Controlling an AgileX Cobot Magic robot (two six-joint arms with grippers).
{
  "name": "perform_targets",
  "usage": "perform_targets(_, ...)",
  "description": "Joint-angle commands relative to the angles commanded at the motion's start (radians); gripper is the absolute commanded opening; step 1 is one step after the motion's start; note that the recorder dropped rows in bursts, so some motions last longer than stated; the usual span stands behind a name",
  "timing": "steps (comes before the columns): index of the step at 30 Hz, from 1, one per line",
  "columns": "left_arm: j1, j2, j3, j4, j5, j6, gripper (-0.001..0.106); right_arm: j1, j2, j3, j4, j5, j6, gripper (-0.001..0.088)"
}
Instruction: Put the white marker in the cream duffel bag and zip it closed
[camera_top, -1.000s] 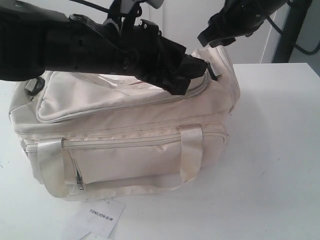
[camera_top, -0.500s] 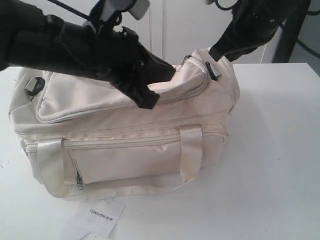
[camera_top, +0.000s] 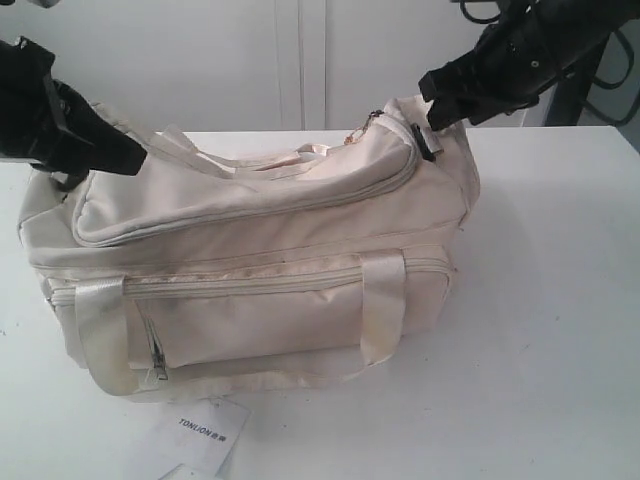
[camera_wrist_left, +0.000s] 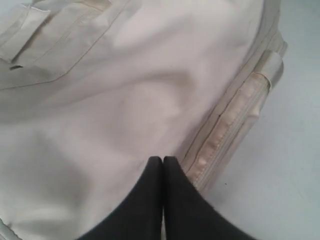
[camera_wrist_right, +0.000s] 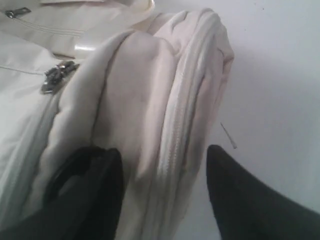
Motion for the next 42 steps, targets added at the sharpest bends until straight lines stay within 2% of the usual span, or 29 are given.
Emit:
perform_targets(1,0.0,0.0,0.0,0.0,0.0,0.0,0.0,0.0,0.0,0.0,0.0,0.006,-0.004,0.0088)
perform_targets(2,0.0,0.0,0.0,0.0,0.0,0.0,0.0,0.0,-0.004,0.0,0.0,0.01,-0.004,0.0001)
perform_targets(20,0.0,0.0,0.0,0.0,-0.022,0.0,0.0,-0.002,-0.08,0.0,-0.035,0.171,0.05,0.0003)
perform_targets(22,0.0,0.002,0.0,0.0,-0.022,0.0,0.0,-0.002,-0.079,0.0,-0.036,0.167,0.05,0.0061)
perform_targets(24,0.0,0.002,0.0,0.0,-0.022,0.0,0.0,-0.002,-0.079,0.0,-0.036,0.162,0.053,0.0176)
perform_targets(26,0.0,0.002,0.0,0.0,-0.026,0.0,0.0,-0.002,-0.079,0.0,-0.039,0.16,0.075,0.0338)
perform_targets(29,0.0,0.002,0.0,0.0,-0.026,-0.004,0.0,-0.002,-0.081,0.0,-0.054,0.16,0.095,0.0511)
perform_targets(33,0.0,0.002,0.0,0.002,-0.065,-0.023,0.0,-0.002,-0.103,0.0,-0.124,0.157,0.103,0.0528)
perform_targets(36,0.002,0.002,0.0,0.019,-0.121,-0.08,0.0,-0.004,-0.129,0.0,-0.211,0.151,0.147,0.0488)
perform_targets(37,0.002,0.002,0.0,0.033,-0.14,-0.093,0.0,-0.008,-0.139,0.0,-0.239,0.155,0.15,0.045)
perform_targets(40,0.002,0.002,0.0,0.09,-0.178,-0.137,0.0,-0.034,-0.165,0.0,-0.277,0.169,0.152,0.0224)
perform_targets(42,0.002,0.0,0.0,0.155,-0.192,-0.184,0.0,-0.059,-0.181,0.0,-0.277,0.175,0.152,0.0017)
